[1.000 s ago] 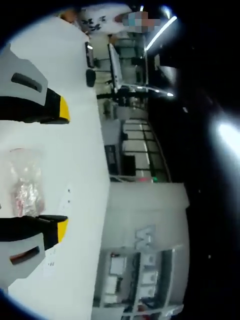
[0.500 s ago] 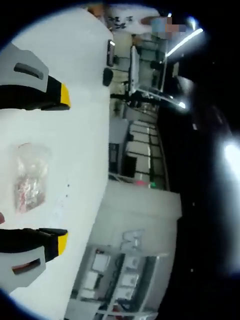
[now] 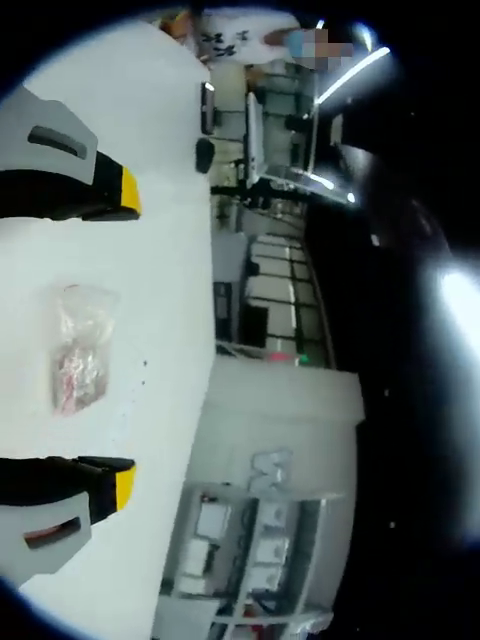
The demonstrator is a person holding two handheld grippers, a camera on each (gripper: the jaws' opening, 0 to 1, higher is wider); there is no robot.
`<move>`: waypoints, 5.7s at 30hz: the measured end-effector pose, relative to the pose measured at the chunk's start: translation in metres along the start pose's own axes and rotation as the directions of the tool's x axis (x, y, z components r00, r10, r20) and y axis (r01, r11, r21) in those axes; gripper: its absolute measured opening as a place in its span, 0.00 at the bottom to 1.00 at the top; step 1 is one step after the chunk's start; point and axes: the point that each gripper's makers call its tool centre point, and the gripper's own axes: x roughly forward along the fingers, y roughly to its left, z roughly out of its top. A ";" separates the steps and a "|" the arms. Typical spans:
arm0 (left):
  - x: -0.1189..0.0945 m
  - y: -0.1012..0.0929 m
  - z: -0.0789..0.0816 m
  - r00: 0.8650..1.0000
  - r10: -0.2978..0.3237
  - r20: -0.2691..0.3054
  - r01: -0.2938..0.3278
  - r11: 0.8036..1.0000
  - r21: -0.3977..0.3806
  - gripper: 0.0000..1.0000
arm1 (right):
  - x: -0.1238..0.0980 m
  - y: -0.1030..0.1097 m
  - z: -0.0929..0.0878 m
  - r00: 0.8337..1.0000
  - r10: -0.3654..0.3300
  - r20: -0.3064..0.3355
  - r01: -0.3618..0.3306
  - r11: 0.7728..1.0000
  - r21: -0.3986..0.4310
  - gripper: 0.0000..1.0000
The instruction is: Open the resealable bag by pulling the two sides of the seal apart until the entire bag opening is separated and visibly accessible.
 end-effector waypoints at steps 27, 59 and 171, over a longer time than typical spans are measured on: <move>-0.002 -0.006 0.006 0.999 -0.005 0.032 0.005 1.000 0.014 1.00 | -0.027 -0.002 0.008 1.000 0.015 -0.011 -0.015 0.997 -0.071 1.00; -0.001 -0.005 -0.001 1.000 -0.003 0.011 0.003 1.000 0.012 0.99 | -0.053 0.009 0.003 0.998 0.050 -0.030 -0.052 0.993 -0.103 1.00; 0.004 -0.008 -0.012 1.000 -0.023 -0.021 0.023 1.000 -0.006 0.98 | -0.164 0.022 -0.012 0.999 0.035 0.025 -0.034 0.998 -0.046 0.97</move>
